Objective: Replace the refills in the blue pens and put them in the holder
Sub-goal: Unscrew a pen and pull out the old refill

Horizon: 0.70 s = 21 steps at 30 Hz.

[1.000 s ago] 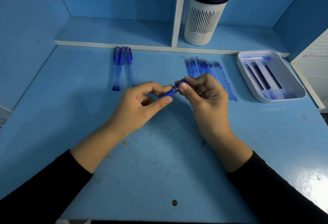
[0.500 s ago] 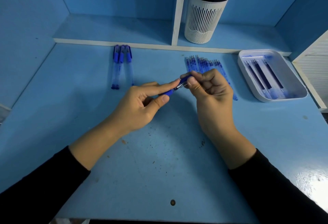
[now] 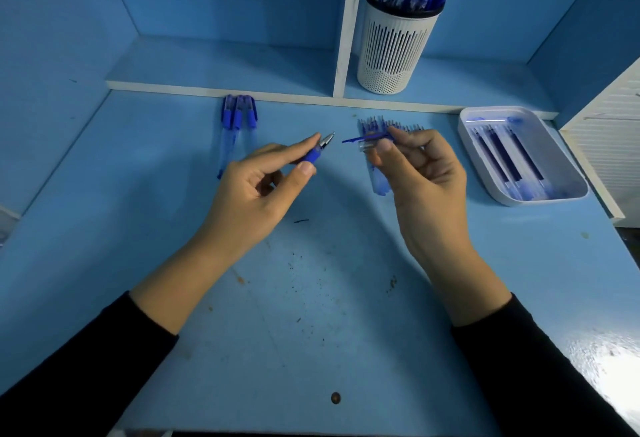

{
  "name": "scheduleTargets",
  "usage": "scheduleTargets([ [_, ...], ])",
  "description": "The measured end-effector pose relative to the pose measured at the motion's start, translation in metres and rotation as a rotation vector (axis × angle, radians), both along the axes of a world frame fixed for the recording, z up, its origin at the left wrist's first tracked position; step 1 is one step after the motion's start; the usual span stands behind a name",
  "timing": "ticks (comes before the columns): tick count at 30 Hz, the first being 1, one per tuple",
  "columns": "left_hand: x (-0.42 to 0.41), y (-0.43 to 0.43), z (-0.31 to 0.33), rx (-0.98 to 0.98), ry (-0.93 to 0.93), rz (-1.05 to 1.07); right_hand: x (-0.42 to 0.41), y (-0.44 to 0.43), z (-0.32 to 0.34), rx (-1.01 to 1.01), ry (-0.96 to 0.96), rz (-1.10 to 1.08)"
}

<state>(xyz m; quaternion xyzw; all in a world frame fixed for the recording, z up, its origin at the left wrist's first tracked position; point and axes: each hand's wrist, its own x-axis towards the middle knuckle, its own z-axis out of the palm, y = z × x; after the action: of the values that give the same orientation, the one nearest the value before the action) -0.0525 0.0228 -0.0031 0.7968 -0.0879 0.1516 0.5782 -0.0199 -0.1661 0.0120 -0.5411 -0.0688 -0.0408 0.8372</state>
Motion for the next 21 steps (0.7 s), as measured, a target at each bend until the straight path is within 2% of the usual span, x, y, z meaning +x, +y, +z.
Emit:
scheduleTargets([
  [2,0.002,0.003,0.0,-0.016,-0.009,0.059,-0.001,-0.002,-0.001,-0.138,0.019,-0.001],
  [5,0.005,0.009,-0.002,0.021,-0.052,0.11,-0.004,0.001,-0.008,-0.457,0.028,0.012],
  [11,0.004,0.01,-0.001,0.096,-0.114,0.15,-0.01,0.009,-0.022,-0.931,-0.247,-0.017],
  [16,0.004,0.009,-0.001,0.149,-0.104,0.114,-0.01,0.014,-0.028,-1.06,-0.342,-0.069],
  [19,0.003,0.008,-0.002,0.188,-0.094,0.084,-0.01,0.011,-0.024,-1.04,-0.241,-0.026],
  [21,0.003,0.009,-0.003,0.2,-0.103,0.077,-0.01,0.006,-0.018,-0.944,-0.154,0.019],
])
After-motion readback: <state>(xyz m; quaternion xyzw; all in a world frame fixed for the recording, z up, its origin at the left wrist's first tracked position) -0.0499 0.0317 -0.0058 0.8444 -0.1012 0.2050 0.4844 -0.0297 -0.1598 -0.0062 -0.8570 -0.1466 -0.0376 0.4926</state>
